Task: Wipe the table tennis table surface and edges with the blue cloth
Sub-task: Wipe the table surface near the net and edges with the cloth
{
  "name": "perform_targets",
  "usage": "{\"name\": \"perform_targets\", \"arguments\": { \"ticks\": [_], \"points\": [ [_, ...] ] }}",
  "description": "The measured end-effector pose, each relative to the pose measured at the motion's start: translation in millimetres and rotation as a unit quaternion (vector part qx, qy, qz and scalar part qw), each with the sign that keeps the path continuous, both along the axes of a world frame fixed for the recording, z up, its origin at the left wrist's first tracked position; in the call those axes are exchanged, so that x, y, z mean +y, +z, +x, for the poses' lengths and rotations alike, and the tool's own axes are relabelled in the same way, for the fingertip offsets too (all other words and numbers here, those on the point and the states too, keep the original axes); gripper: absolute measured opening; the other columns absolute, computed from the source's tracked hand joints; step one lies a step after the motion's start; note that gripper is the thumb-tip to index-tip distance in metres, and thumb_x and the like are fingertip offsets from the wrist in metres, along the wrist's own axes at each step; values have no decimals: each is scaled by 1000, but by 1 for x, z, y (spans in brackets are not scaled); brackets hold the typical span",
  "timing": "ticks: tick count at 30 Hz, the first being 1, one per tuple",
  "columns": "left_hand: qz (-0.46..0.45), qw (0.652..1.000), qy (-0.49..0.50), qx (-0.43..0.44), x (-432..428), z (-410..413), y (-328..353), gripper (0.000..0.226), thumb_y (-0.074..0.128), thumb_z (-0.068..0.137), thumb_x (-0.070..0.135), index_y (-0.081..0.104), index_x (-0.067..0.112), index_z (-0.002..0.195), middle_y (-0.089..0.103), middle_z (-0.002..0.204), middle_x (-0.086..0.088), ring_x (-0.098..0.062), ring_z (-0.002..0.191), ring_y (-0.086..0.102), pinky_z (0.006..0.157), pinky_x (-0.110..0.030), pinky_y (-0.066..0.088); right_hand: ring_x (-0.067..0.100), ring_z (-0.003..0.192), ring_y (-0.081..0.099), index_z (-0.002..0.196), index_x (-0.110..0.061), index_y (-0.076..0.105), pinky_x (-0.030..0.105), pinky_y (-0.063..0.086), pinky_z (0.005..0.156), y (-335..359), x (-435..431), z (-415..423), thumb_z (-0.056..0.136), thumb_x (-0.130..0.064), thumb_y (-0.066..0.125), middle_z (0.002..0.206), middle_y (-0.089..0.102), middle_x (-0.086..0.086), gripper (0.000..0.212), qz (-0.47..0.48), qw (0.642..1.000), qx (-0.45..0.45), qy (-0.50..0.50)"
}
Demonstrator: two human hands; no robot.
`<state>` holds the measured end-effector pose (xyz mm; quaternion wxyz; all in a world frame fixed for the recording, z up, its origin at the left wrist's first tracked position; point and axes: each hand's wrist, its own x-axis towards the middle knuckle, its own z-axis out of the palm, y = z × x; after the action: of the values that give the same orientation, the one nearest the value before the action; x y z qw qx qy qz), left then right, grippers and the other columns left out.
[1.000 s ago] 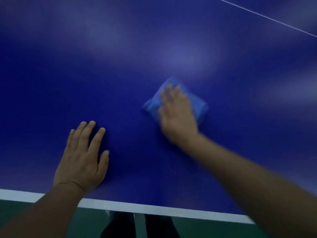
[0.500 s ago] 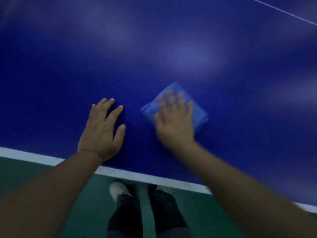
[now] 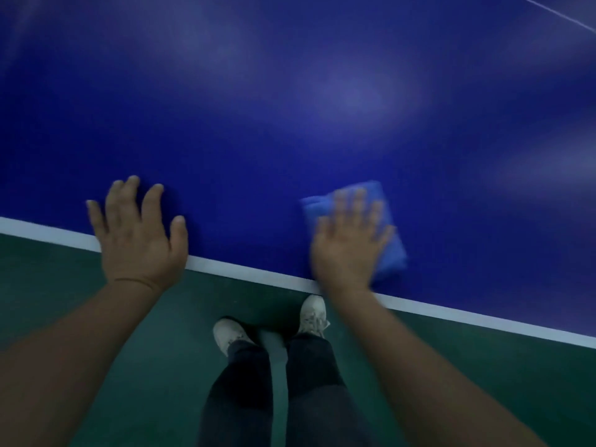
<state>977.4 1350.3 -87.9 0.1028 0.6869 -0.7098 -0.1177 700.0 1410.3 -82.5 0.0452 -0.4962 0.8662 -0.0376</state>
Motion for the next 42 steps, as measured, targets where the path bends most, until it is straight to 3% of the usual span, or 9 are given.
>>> {"name": "perform_targets", "arguments": {
  "ticks": [4, 12, 16, 23, 25, 29, 32, 36, 42],
  "points": [
    [7, 1000, -10, 4, 0, 5, 1, 62, 35, 94, 43, 43, 9, 144, 29, 157, -17, -35, 149, 19, 122, -57, 4, 34, 152, 22, 152, -27, 41, 65, 13, 118, -5, -3, 69, 100, -49, 34, 162, 33, 3, 57, 11, 928, -22, 373],
    [-9, 996, 86, 3, -42, 72, -3, 65, 30, 96, 48, 37, 11, 149, 23, 162, -14, -30, 153, 11, 124, -55, 0, 29, 155, -1, 160, -31, 14, 63, 1, 120, 5, -179, -46, 98, -57, 16, 169, 4, -3, 67, 30, 999, -31, -5],
    [-20, 998, 62, -2, -42, 74, -8, 60, 28, 97, 45, 40, 14, 146, 29, 160, -11, -30, 152, 15, 123, -56, 1, 31, 155, 2, 160, -30, 15, 62, 3, 120, -3, -231, 67, 101, -51, 20, 169, 7, -1, 63, 12, 990, -12, 141],
    [-12, 998, 62, 7, -42, 74, -5, 60, 26, 98, 44, 42, 12, 147, 32, 159, -13, -32, 151, 18, 122, -60, 3, 32, 154, 14, 157, -32, 27, 60, 9, 121, 1, -84, 69, 104, -50, 31, 166, 24, 1, 56, 53, 798, 7, 601],
    [-6, 998, 60, 1, -43, 74, -5, 61, 25, 98, 45, 41, 13, 147, 31, 159, -13, -32, 151, 17, 122, -60, 3, 36, 151, 22, 154, -31, 30, 57, 11, 119, 4, -99, 17, 101, -48, 32, 163, 30, 4, 55, 48, 828, 37, 557],
    [5, 998, 55, -9, -43, 72, -4, 62, 25, 98, 46, 40, 14, 148, 30, 160, -14, -32, 152, 15, 122, -61, 3, 28, 155, 4, 160, -33, 18, 59, 5, 122, 8, -178, 22, 100, -52, 19, 169, 9, -3, 63, 33, 990, -9, 137],
    [12, 998, 56, -9, -44, 74, -4, 63, 25, 97, 46, 39, 14, 149, 29, 161, -13, -31, 152, 14, 122, -60, 2, 32, 154, 8, 159, -30, 22, 64, 10, 120, -5, -153, 107, 100, -50, 19, 168, 13, 1, 62, 14, 972, 0, 234],
    [22, 998, 56, -15, -44, 73, -2, 64, 27, 96, 46, 38, 14, 150, 28, 161, -14, -32, 152, 13, 122, -61, 2, 29, 154, 12, 157, -32, 27, 60, 9, 121, -11, -68, 112, 104, -53, 27, 166, 22, 0, 57, 25, 834, -2, 551],
    [41, 997, 52, -43, -44, 72, 0, 67, 23, 95, 49, 34, 15, 152, 24, 163, -13, -31, 153, 10, 122, -62, 3, 30, 154, 11, 158, -32, 23, 59, 9, 120, 3, -168, 4, 99, -53, 22, 168, 15, -2, 63, 33, 980, 17, 193]
  ]
}}
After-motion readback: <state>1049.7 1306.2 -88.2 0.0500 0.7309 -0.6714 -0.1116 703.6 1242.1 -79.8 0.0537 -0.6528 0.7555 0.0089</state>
